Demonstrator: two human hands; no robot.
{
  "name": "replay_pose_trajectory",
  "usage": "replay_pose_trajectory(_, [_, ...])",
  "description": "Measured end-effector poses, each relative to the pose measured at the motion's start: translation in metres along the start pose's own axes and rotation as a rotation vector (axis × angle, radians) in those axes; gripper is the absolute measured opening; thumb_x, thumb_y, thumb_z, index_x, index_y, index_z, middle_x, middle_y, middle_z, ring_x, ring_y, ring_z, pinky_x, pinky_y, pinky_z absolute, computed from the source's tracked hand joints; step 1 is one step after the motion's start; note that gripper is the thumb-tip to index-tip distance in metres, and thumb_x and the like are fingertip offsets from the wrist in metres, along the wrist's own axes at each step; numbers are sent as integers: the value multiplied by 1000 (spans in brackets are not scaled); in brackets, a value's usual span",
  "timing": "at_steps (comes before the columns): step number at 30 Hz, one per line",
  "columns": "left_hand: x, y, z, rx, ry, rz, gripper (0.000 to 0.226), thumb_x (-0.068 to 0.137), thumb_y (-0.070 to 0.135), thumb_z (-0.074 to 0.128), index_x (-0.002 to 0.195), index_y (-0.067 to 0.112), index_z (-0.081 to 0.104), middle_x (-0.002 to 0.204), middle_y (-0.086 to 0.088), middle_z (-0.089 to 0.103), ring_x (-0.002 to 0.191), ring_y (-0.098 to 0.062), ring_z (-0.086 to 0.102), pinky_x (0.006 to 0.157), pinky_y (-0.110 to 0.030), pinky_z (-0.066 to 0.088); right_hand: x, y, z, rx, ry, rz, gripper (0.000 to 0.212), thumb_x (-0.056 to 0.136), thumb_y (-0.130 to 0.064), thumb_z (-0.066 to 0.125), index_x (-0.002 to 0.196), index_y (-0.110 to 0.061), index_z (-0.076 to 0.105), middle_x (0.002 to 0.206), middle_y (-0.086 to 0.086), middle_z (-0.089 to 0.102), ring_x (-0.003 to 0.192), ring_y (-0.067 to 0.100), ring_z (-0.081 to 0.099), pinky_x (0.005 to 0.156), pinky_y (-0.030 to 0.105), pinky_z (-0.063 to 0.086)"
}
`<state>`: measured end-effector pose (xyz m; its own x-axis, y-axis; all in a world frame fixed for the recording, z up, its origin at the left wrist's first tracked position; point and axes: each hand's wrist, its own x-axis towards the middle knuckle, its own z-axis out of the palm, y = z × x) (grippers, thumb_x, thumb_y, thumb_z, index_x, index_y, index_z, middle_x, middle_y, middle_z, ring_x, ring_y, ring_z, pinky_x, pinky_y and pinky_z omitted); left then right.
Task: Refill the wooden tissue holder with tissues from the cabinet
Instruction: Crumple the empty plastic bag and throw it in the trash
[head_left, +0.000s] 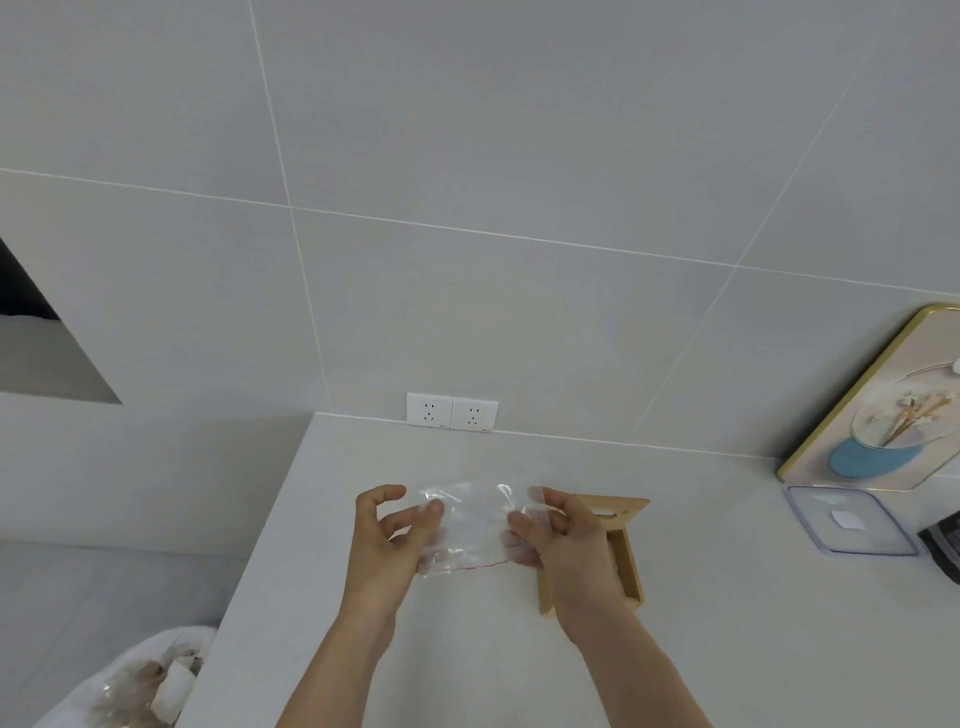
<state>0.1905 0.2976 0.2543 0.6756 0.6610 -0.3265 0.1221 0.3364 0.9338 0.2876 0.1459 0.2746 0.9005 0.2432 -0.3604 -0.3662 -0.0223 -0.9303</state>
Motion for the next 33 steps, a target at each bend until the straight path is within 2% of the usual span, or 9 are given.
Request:
replay_pose_trajectory(3, [-7, -3, 12, 2, -13, -28, 46, 85, 17, 80, 119, 26, 50, 107, -12, 74, 82, -25, 77, 83, -39, 62, 5, -2, -7, -6, 26, -15, 38, 87, -5, 77, 121, -16, 63, 100, 14, 78, 72, 18, 76, 60, 19, 60])
replay_pose_trajectory(6, [-13, -6, 27, 43, 89, -4, 34, 85, 14, 79, 102, 22, 50, 101, -15, 74, 70, -26, 73, 81, -41, 63, 7, -5, -15, 0, 31, -5, 39, 89, -13, 77, 122, -16, 57, 102, 10, 73, 71, 21, 74, 57, 16, 56])
replay_pose_trajectory(9, [-15, -11, 39, 95, 199, 29, 28, 88, 14, 75, 82, 15, 48, 100, -20, 73, 66, -29, 72, 76, -42, 64, 11, -3, -24, -26, 4, 47, 36, 91, -25, 75, 116, -14, 52, 105, 3, 70, 60, 16, 76, 76, 29, 57])
replay_pose_trajectory(12, [-21, -11, 46, 135, 266, 50, 18, 92, 13, 71, 80, 10, 58, 98, -16, 73, 70, -26, 74, 70, -35, 64, 13, 2, -31, -98, -70, 67, 27, 91, -18, 73, 104, -8, 52, 100, 7, 66, 59, 18, 77, 91, 44, 56])
replay_pose_trajectory(15, [-29, -13, 49, 133, 320, 59, 4, 94, 13, 69, 91, 16, 69, 96, -10, 72, 72, -25, 77, 73, -35, 64, 16, 7, -33, -171, -122, 31, 18, 89, -4, 73, 89, -6, 55, 84, 10, 64, 57, 19, 74, 70, 32, 64])
replay_pose_trajectory(18, [-36, -14, 44, 139, 360, 48, 7, 93, 13, 68, 92, 19, 71, 93, -8, 74, 75, -29, 76, 75, -37, 63, 19, 11, -30, -205, -113, -4, 22, 88, -1, 73, 83, -7, 52, 75, 9, 64, 54, 19, 73, 49, 14, 51])
replay_pose_trajectory(22, [-44, -15, 28, 185, 400, 18, 14, 89, 14, 70, 91, 27, 74, 97, 0, 75, 72, -17, 73, 83, -43, 60, 22, 21, -16, -214, -147, -28, 16, 89, 0, 71, 83, -7, 58, 80, 12, 68, 50, 19, 69, 60, 30, 60])
replay_pose_trajectory(26, [-46, -12, 6, 193, 448, -16, 20, 84, 13, 73, 93, 31, 75, 99, 5, 75, 84, -22, 73, 87, -47, 59, 17, 28, 5, -238, -195, -34, 17, 92, -4, 66, 96, -21, 71, 92, 7, 74, 53, 17, 71, 74, 42, 65])
replay_pose_trajectory(33, [-34, -12, -51, 130, 537, -30, 23, 81, 18, 75, 95, 35, 70, 94, 5, 75, 83, -24, 74, 81, -46, 61, 3, 34, 65, -245, -305, 0, 18, 96, -9, 67, 110, -18, 71, 107, -1, 68, 70, 21, 73, 68, 30, 63])
